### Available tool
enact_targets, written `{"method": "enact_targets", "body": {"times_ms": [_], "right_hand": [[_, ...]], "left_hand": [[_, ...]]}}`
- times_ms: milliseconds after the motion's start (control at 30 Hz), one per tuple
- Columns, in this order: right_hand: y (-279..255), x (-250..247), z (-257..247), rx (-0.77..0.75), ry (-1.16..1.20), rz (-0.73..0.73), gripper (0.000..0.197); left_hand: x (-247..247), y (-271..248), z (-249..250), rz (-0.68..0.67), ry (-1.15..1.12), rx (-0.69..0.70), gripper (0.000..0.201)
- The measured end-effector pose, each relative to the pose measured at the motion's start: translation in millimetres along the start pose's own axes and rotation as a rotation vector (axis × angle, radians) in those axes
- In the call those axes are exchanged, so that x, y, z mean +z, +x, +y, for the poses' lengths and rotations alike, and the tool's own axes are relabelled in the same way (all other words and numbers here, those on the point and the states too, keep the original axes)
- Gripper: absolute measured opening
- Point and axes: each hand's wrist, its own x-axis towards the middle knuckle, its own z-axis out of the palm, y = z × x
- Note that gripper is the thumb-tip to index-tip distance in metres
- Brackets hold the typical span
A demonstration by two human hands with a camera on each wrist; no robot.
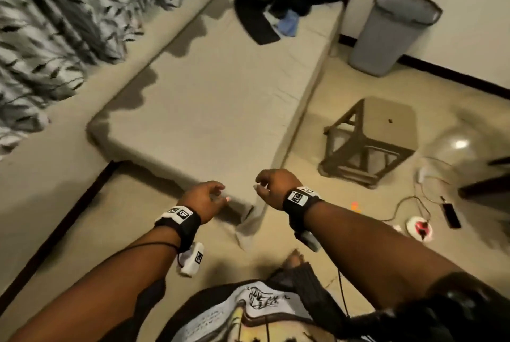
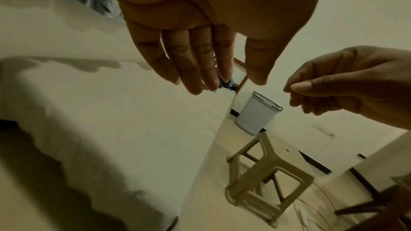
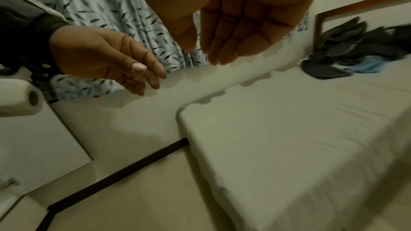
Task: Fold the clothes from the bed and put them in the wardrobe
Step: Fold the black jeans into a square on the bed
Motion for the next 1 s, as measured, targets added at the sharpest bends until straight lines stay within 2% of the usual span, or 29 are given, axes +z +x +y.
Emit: {"method": "enact_targets", "body": {"times_ms": [233,333,433,667,1000], "right_hand": [[-38.8,-94.6,175.1,0.237,0.120,0.198,0.027],[-51.3,-133.2,227.8,0.341,0.178,0.281,0.029],[-49.4,-162.2,267.8,0.401,0.205,0.302,0.027],[7.1,-210.6,337.1,0.478,0.246,0.326,0.025],[140.3,-294.7,384.8,0.500,0.125,0.323,0.023]], "left_hand": [[96.6,92.4,181.1,-0.117,0.085,0.219,0.027],[125.3,121.1,247.0,-0.177,0.115,0.306,0.035],[146.4,150.8,299.1,-0.191,0.061,0.343,0.033],[156.3,236.6,365.1,-0.143,-0.022,0.347,0.019],[91.8,386.1,417.8,-0.140,-0.036,0.335,0.019]]}}
